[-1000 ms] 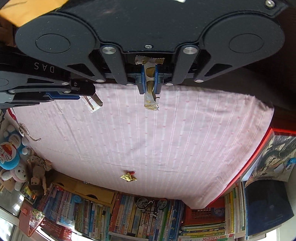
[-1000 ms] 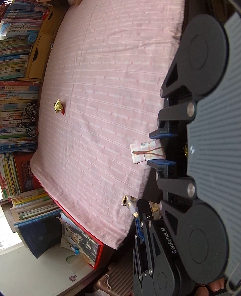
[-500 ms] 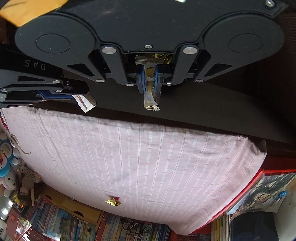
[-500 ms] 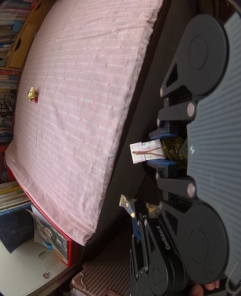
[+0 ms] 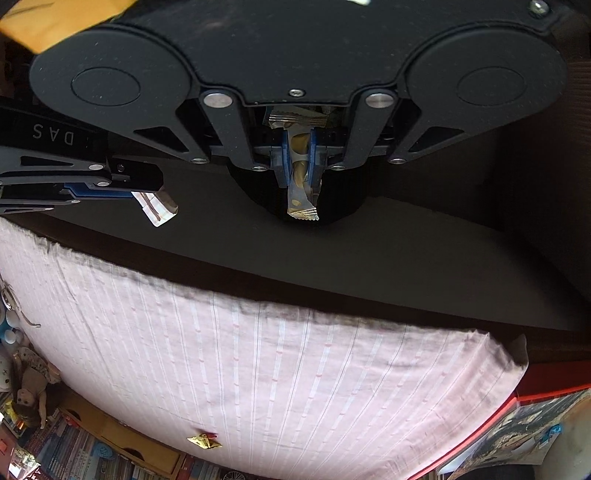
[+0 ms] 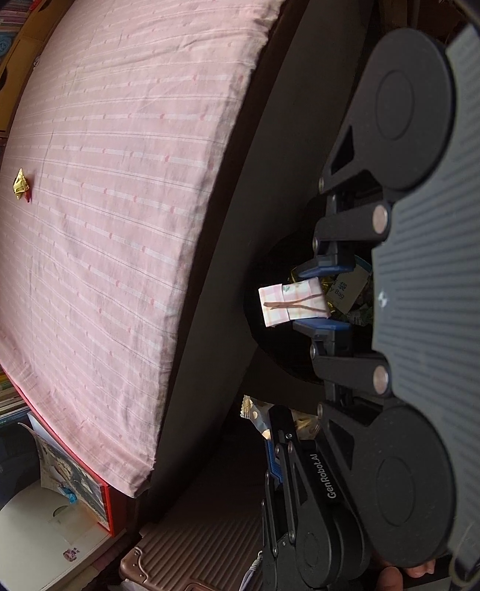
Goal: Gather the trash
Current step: 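Carry both held wrappers off the bed down over the bin, then open both tools to drop the wrappers into the bin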
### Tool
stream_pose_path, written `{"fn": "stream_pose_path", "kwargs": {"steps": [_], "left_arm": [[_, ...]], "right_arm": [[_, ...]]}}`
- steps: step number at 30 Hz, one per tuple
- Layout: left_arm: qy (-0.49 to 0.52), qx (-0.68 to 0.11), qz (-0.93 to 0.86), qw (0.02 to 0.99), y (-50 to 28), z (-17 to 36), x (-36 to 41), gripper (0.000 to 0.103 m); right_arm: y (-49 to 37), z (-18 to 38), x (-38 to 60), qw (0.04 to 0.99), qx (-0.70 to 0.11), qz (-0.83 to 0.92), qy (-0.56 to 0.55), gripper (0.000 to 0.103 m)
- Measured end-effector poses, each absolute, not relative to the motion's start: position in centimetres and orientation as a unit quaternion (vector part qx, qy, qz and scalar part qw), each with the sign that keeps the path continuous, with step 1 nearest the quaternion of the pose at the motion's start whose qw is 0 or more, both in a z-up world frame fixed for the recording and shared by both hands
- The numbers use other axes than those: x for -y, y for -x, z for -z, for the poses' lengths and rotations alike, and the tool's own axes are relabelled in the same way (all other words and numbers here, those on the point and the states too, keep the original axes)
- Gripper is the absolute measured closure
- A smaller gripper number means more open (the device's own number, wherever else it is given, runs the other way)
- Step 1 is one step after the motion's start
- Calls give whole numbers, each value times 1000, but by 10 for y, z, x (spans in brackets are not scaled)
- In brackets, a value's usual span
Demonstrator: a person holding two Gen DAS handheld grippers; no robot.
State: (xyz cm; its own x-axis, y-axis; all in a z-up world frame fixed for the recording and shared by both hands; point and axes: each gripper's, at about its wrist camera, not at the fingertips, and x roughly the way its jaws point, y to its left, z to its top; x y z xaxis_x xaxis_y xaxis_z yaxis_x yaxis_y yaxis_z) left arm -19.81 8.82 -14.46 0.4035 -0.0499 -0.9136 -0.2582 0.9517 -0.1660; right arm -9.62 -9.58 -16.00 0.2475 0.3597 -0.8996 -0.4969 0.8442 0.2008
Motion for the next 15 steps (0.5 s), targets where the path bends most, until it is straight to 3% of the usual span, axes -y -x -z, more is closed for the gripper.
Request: {"fn": "stream_pose_path", "kwargs": {"steps": [15], "left_arm": [[166, -603, -89, 775, 199, 191, -88, 93]], "right_arm": [[92, 206, 96, 753, -598, -271, 39, 73]]}}
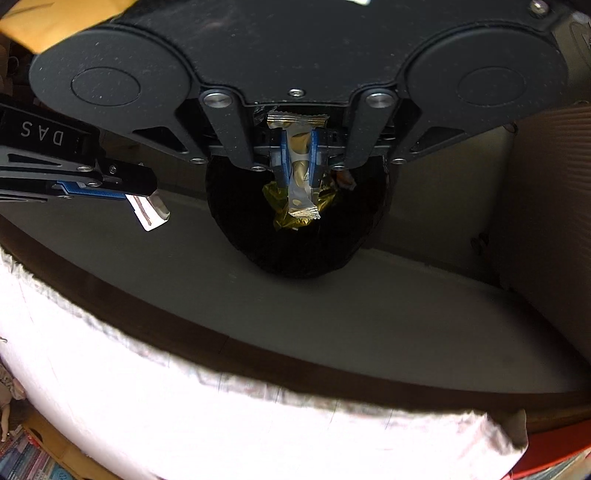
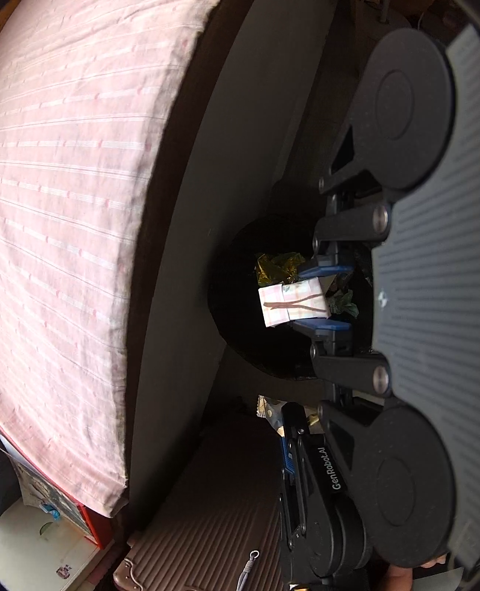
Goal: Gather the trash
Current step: 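Open both tools to drop the wrappers into the bin, then raise both tools back over the last items on the bed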
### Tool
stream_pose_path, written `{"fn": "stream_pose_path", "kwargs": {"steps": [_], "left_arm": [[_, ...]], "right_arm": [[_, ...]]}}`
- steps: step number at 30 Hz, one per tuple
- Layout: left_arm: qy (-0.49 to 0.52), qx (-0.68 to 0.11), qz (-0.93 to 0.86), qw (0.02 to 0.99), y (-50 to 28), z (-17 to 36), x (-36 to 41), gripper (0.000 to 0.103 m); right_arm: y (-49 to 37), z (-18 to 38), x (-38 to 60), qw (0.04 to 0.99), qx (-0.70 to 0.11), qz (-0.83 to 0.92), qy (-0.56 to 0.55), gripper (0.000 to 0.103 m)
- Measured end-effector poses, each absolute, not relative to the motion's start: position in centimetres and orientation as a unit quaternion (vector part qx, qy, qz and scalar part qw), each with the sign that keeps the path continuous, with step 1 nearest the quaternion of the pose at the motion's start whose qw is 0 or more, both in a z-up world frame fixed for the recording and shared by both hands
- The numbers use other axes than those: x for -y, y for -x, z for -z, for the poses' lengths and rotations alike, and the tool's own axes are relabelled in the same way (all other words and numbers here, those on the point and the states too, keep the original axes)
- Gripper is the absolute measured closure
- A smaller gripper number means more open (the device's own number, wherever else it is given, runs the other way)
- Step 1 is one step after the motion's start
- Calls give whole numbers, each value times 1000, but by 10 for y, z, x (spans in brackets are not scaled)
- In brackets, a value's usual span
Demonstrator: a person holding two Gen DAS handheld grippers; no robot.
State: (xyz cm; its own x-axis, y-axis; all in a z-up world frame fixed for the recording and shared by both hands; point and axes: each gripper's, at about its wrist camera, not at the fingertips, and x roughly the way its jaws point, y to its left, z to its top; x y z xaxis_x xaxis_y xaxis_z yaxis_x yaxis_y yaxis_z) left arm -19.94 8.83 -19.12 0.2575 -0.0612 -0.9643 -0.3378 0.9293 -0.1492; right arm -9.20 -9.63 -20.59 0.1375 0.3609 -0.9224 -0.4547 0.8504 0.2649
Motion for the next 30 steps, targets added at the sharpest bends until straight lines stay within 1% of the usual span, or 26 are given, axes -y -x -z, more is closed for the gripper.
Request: {"fn": "stream_pose_path", "kwargs": {"steps": [6, 8, 9, 11, 12, 13, 14, 15, 19, 30], "left_arm": [[165, -612, -92, 768, 198, 203, -84, 92], [167, -614, -92, 766, 196, 204, -85, 90], [168, -613, -92, 766, 196, 205, -85, 88], [171, -611, -94, 767, 197, 204, -86, 84], [173, -610, -94, 768, 198, 204, -85, 79], [173, -610, -94, 767, 198, 203, -85, 70], [171, -610, -96, 768, 199, 202, -86, 66], [167, -609, -97, 770, 199, 201, -85, 63], [154, -605, -104, 775, 199, 195, -82, 57], [140, -584, -107, 792, 198, 172, -81, 51]], "right_arm": [[91, 220, 94, 747, -606, -272, 41, 73], [91, 222, 94, 745, -608, -272, 40, 73], [91, 223, 93, 745, -608, -272, 39, 69], [90, 223, 91, 748, -604, -272, 38, 68], [90, 223, 91, 749, -603, -271, 37, 60], [90, 222, 91, 750, -602, -271, 36, 56], [90, 222, 92, 750, -602, -271, 34, 53], [90, 222, 92, 751, -602, -271, 32, 53], [90, 218, 94, 753, -600, -269, 29, 52], [91, 198, 106, 765, -584, -270, 22, 47]]}}
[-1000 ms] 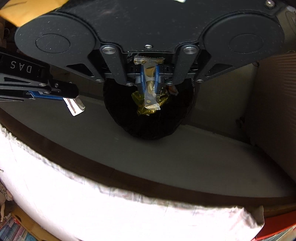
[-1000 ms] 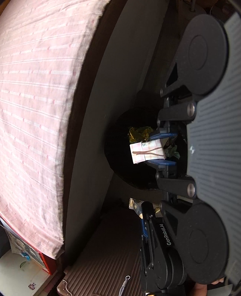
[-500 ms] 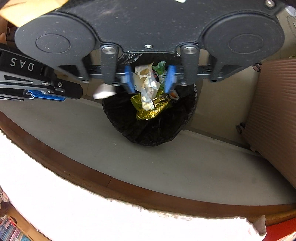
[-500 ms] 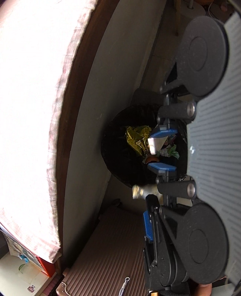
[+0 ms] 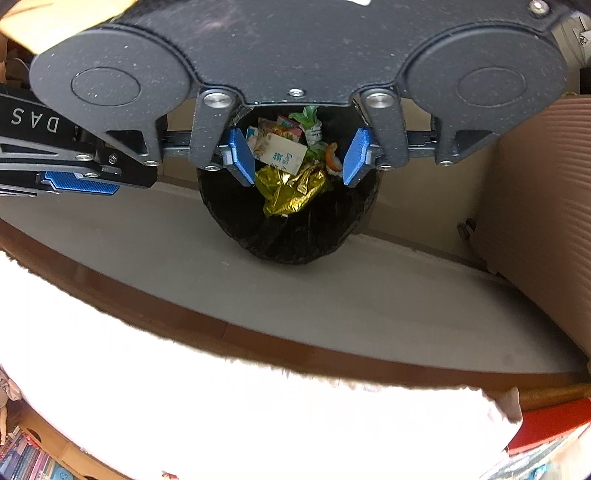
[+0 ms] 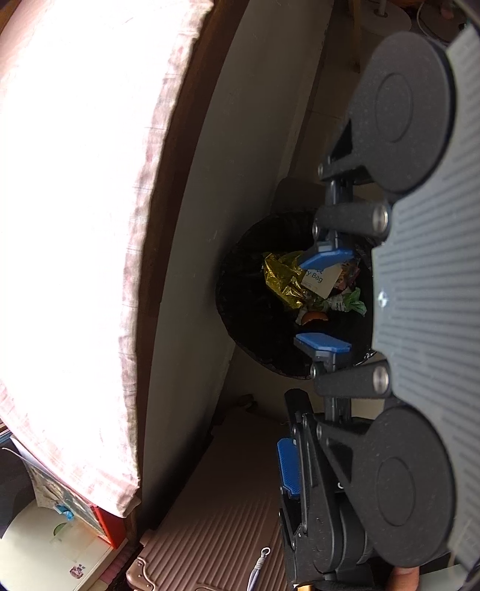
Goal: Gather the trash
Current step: 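Raise both tools back over the last items on the bed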
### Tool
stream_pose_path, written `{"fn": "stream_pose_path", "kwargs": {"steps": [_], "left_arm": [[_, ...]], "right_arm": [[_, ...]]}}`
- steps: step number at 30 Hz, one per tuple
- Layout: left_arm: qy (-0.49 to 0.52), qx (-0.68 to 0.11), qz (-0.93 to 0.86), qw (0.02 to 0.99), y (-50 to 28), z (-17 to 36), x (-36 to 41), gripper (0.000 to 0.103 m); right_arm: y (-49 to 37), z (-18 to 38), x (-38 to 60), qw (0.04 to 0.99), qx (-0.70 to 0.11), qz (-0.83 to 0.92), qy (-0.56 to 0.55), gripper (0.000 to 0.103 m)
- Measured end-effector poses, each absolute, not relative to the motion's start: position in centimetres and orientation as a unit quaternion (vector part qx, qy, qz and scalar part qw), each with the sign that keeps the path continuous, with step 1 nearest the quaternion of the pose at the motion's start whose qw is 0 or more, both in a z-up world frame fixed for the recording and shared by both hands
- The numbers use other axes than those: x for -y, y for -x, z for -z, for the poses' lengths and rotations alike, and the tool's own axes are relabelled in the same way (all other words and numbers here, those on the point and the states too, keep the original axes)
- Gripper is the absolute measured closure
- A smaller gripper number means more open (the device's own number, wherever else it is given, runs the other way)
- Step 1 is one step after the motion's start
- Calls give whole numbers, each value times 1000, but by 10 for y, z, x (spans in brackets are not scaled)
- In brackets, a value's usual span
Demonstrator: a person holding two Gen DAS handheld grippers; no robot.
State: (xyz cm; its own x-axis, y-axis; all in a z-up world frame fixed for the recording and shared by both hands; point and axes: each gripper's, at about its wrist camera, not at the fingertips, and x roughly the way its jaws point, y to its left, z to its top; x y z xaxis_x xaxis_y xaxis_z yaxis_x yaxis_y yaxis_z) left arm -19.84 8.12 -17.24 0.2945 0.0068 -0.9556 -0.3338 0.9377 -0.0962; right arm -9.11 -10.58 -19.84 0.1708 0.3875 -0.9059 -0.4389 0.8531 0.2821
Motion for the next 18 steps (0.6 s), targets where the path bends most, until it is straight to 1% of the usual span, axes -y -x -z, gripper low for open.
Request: {"fn": "stream_pose_path", "kwargs": {"steps": [5, 10, 13, 18], "left_arm": [[129, -562, -111, 809, 194, 145, -82, 43], [114, -517, -108, 841, 182, 102, -84, 26], [113, -485, -96, 862, 164, 75, -82, 24], [118, -439, -80, 887, 129, 30, -81, 23]], "right_arm": [[90, 177, 109, 779, -566, -270, 26, 47], [84, 140, 118, 804, -535, -259, 23, 47], [74, 109, 126, 827, -505, -248, 14, 47], [44, 63, 142, 863, -451, -227, 8, 47]]}}
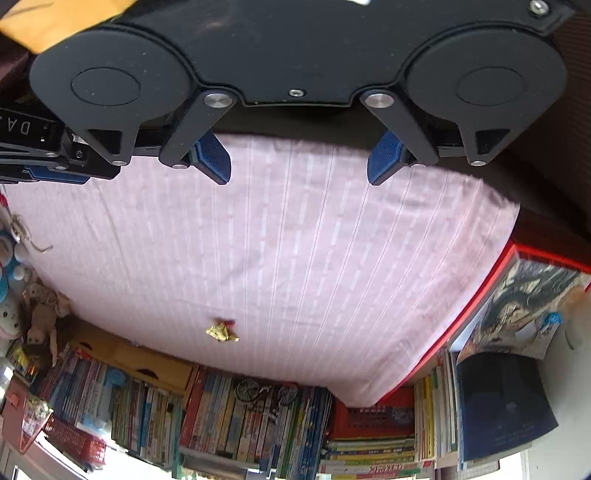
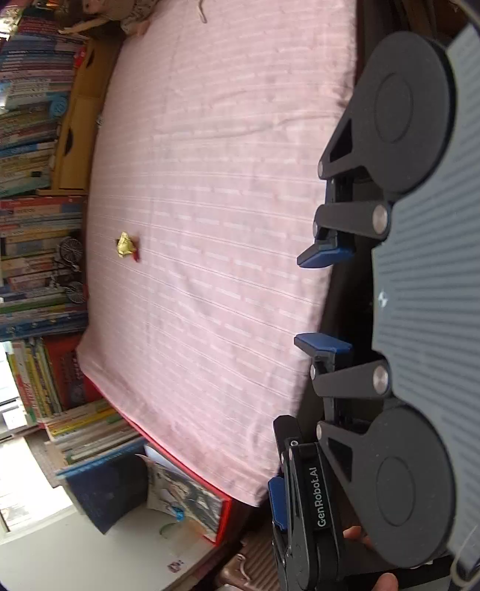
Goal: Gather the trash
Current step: 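Raise both tools back over the last items on the bed, then grasp the gold foil wrapper with the right tool while the left tool grasps the small red piece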
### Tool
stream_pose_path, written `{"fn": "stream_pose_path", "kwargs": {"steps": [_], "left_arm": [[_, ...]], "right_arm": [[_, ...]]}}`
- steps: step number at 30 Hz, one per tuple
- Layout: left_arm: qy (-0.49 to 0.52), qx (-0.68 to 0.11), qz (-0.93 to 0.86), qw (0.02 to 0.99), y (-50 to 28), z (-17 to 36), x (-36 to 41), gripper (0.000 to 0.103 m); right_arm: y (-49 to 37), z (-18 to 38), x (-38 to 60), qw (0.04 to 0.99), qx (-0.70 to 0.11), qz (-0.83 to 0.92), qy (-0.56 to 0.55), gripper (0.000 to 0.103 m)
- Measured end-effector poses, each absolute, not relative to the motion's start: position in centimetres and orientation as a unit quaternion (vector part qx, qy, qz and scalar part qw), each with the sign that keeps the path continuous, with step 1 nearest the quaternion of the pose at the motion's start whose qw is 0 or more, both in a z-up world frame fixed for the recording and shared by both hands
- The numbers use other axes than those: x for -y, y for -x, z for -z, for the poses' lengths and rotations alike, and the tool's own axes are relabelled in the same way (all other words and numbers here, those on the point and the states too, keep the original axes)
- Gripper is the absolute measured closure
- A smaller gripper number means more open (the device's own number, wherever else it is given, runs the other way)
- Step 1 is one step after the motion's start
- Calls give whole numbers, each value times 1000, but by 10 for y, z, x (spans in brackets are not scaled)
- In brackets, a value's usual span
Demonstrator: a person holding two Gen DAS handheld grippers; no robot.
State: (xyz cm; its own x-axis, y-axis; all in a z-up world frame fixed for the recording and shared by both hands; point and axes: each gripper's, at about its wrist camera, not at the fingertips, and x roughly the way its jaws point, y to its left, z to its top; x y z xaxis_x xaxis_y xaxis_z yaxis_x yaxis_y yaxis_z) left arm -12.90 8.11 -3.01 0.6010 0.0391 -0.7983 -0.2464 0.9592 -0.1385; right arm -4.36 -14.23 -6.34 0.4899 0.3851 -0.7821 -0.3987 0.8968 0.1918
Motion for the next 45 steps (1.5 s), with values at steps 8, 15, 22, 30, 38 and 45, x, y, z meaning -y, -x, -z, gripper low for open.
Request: {"fn": "stream_pose_path", "kwargs": {"steps": [8, 15, 22, 30, 38, 45], "left_arm": [[120, -395, -72, 908, 45, 6, -79, 28], [122, -410, -95, 899, -48, 32, -74, 52], [113, -436, -114, 885, -123, 63, -63, 58], [104, -467, -127, 869, -169, 96, -52, 58], [88, -491, -114, 859, -224, 126, -39, 58], [73, -500, -80, 859, -269, 146, -14, 58]], "right_arm": [[-38, 33, 152, 891, -401, -213, 3, 47], [-145, 46, 144, 876, -417, -243, -12, 52], [-267, 85, 125, 838, -474, -268, -29, 52], [-348, 152, 74, 796, -534, -285, 10, 50], [-384, 182, 62, 773, -558, -298, 40, 84], [-396, 166, 123, 780, -552, -294, 1, 84]]}}
